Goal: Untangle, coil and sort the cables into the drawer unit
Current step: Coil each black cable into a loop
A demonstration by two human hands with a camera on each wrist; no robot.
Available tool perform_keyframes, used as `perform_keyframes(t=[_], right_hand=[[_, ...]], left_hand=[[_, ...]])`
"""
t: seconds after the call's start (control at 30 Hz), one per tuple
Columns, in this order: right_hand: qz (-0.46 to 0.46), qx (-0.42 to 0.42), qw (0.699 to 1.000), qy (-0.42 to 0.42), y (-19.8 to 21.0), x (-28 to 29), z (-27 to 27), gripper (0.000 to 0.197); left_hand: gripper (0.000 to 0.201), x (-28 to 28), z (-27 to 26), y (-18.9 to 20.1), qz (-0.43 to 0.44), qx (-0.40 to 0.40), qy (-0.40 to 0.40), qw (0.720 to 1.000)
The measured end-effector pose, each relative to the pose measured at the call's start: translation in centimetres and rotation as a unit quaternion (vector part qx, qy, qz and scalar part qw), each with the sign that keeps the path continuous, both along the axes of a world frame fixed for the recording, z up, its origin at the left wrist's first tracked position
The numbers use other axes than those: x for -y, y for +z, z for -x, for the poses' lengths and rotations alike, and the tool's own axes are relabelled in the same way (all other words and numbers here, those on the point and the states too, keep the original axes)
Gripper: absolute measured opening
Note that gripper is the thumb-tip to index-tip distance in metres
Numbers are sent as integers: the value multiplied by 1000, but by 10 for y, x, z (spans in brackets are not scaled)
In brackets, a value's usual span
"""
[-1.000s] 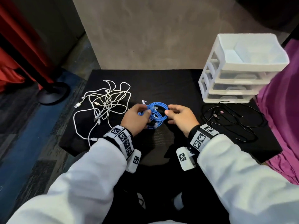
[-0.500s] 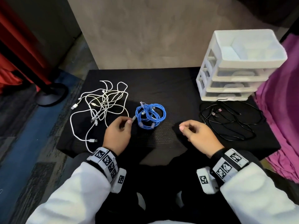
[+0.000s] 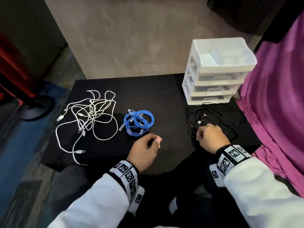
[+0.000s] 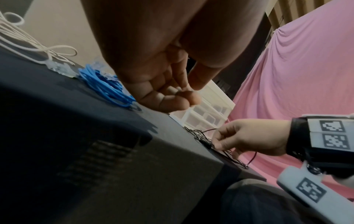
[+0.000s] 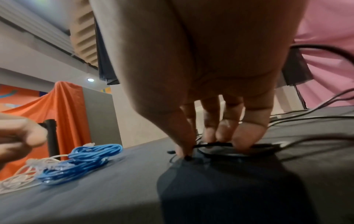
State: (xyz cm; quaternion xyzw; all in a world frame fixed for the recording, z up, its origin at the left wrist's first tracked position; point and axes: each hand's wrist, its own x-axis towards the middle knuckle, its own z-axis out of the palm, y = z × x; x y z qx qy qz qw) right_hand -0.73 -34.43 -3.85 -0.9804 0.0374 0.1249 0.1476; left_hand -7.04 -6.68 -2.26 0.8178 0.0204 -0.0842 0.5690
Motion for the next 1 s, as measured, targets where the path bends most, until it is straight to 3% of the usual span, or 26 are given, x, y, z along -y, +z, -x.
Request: perform_keyframes(t=[0.13,0.2,0.27,0.3,0.37,0.43,0.53,0.67,0.73,0.83,0.93,1.0], right_hand=[[-111,126,983,75,19,-16,8,23],[-174,161,964,120,40,-28,18,20],[-197,178,948,172,62,-41,30,18],[-207,183,941,195,72,-47,36,16],[-235,189,929,215,88,-55,44,12],[-267,180,923,209,98,-57,50,9],[-276,146,931,190,102,-47,51,6],[-250,140,944,164,99,-17,45,17],[-280,184,932,142,105,-7,41,14],[-296,262,912,109,120,-4,31,13],[-276,320,902,82,130,-11,23,13],[-274,349,894,68,134,-16,20,13]], left_hand=[[15,12,-2,6,35,-12,-12,999],[36,16,-6,8,42,61,-27,997],[54,22,-14,11,-6,133,-61,989],[53,25,-20,16,-26,153,-74,985],[32,29,-32,22,-42,174,-65,982],[19,29,-41,28,-43,191,-28,980],[24,20,-46,42,8,210,37,977],[8,-14,-51,62,7,178,95,979],[17,-34,-48,68,-62,178,63,980],[4,-44,-36,71,-149,163,6,975],[6,-45,-30,69,-173,185,-38,967],[24,-49,-28,68,-159,194,-67,966]])
